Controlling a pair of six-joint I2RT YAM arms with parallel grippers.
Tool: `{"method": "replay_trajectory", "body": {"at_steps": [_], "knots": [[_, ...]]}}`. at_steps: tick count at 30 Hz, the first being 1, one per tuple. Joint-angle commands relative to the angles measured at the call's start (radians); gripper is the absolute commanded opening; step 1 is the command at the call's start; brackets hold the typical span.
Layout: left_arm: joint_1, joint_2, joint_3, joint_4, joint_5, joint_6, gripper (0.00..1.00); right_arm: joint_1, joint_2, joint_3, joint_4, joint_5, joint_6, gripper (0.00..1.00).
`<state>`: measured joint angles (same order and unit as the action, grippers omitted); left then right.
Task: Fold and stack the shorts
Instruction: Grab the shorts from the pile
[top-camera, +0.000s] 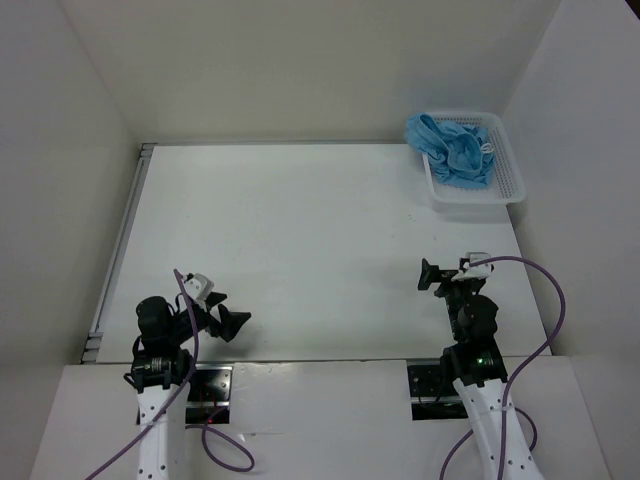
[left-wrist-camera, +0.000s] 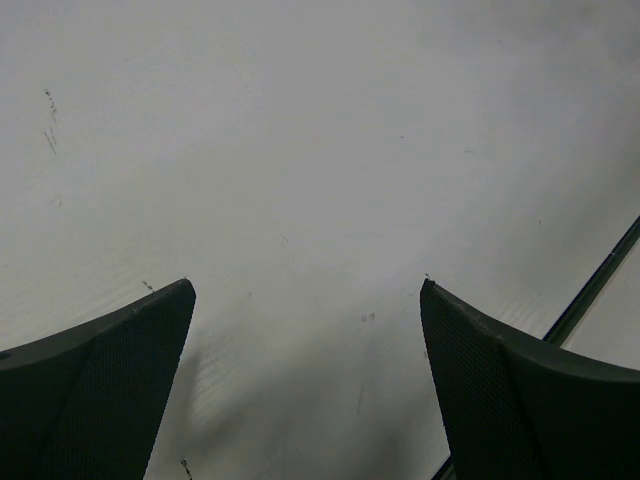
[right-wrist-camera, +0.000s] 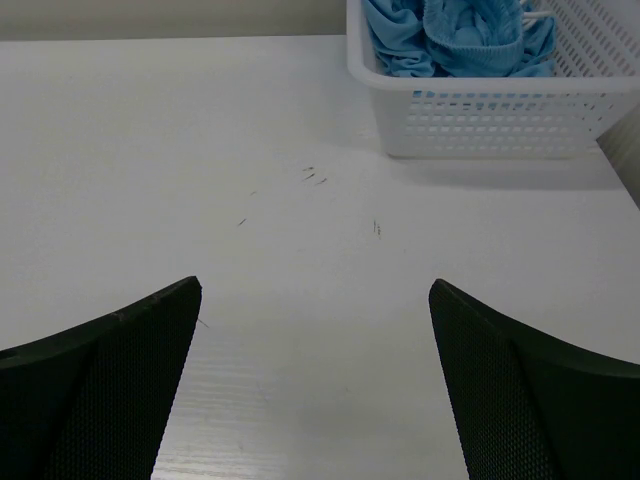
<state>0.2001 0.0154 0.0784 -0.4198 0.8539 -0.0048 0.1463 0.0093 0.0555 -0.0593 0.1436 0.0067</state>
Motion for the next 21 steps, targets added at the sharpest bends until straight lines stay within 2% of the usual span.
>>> {"method": "replay_trajectory", "body": {"at_steps": [1, 7, 8, 9, 10, 11, 12, 13, 14, 15, 18, 21], "knots": [[-0.002, -0.011, 0.009, 0.035, 0.024, 0.005, 1.0, 0.004, -0.015, -0.054, 0.058, 0.017, 0.003, 1.0], [-0.002, -0.02, 0.0, 0.075, 0.114, 0.005, 1.0, 0.004, -0.015, -0.054, 0.058, -0.022, -0.013, 1.0], [-0.002, -0.02, 0.0, 0.178, 0.114, 0.005, 1.0, 0.004, -0.015, -0.042, 0.058, -0.091, -0.051, 1.0], [-0.002, -0.02, 0.0, 0.231, 0.093, 0.005, 1.0, 0.004, -0.015, -0.031, 0.058, -0.222, -0.321, 0.98], [-0.002, -0.02, 0.0, 0.292, 0.077, 0.005, 1.0, 0.004, -0.015, -0.008, 0.058, -0.466, -0.444, 1.0], [-0.002, -0.02, 0.0, 0.435, 0.042, 0.005, 1.0, 0.004, -0.015, -0.008, 0.023, -0.578, -0.523, 1.0], [-0.002, -0.02, 0.0, 0.508, -0.054, 0.005, 1.0, 0.004, -0.015, 0.033, -0.11, -0.734, -1.187, 1.0], [-0.002, -0.02, 0.0, 0.571, -0.105, 0.005, 1.0, 0.004, -0.015, 0.033, -0.257, -0.868, -1.584, 1.0], [-0.002, -0.02, 0.0, 0.664, -0.151, 0.005, 1.0, 0.004, -0.015, 0.0, -0.234, -0.869, -1.67, 1.0], [-0.002, -0.02, 0.0, 0.693, -0.23, 0.005, 1.0, 0.004, -0.015, -0.061, 0.059, -0.854, -1.604, 1.0], [-0.002, -0.011, 0.067, 0.739, -0.355, 0.005, 1.0, 0.004, -0.015, -0.025, 0.249, -0.837, -1.5, 1.0], [-0.011, 0.029, 0.157, 0.71, -0.369, 0.005, 1.0, 0.013, 0.003, 0.067, 0.376, -0.809, -1.262, 1.0]]}}
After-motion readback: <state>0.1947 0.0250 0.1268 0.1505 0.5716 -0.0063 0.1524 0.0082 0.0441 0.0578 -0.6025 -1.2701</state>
